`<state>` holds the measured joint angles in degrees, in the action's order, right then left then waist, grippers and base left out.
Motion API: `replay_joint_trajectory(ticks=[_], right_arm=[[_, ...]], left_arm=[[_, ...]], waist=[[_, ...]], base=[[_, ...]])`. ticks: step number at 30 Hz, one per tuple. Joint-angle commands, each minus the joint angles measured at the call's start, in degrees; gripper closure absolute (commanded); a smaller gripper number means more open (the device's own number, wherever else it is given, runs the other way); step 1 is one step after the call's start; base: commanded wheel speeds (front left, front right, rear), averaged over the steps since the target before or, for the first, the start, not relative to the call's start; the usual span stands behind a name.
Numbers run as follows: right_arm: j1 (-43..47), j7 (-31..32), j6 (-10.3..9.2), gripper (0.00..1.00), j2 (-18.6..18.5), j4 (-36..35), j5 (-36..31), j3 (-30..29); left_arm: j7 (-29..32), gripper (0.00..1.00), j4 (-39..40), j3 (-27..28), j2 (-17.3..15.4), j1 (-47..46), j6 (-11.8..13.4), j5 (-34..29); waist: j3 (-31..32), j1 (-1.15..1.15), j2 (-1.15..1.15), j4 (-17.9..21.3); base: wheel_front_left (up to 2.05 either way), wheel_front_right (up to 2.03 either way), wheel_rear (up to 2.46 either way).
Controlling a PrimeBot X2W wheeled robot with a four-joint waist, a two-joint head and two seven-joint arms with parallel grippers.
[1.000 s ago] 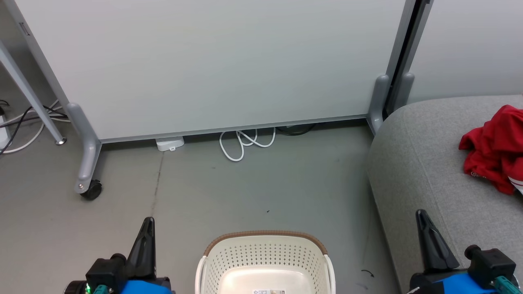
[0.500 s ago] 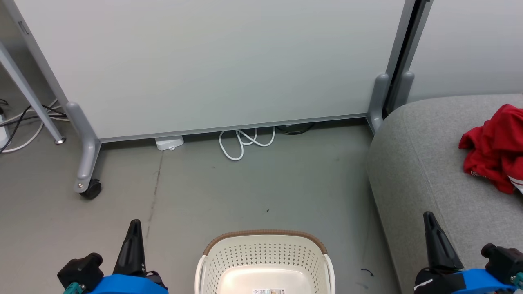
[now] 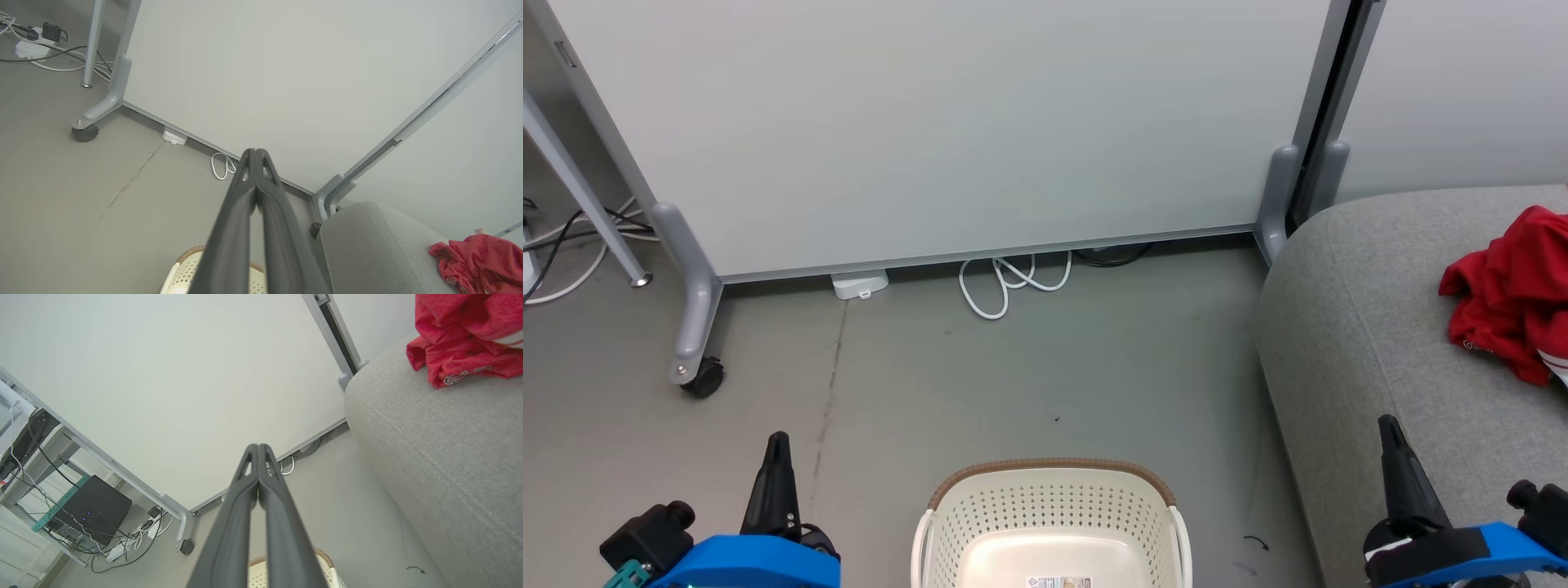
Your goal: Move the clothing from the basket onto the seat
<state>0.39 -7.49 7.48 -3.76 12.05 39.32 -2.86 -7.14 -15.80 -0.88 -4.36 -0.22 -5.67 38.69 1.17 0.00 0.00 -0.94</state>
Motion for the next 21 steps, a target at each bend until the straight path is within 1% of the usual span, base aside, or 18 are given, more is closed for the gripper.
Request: replay_joint_trajectory(ticks=[1,21], right_arm=[[-1.7,0.4,0.01,1.0,0.0,-0.5,1.8,-0.3],[-3.3,4.4,0.01,1.0,0.3,0.2,16.6,-1.3]], left_arm=[[0.3,1.0,0.9,0.4,-0.1,-1.9,-0.3,1.6],[4.2,1.0,1.3,2.5,0.4,-3.3,-0.8,16.7]], waist=[[0.0,0.0,0.0,0.0],[-0.3,0.0,0.0,0.2]], base=[[0.0,0.0,0.0],[0.0,0.0,0.0]])
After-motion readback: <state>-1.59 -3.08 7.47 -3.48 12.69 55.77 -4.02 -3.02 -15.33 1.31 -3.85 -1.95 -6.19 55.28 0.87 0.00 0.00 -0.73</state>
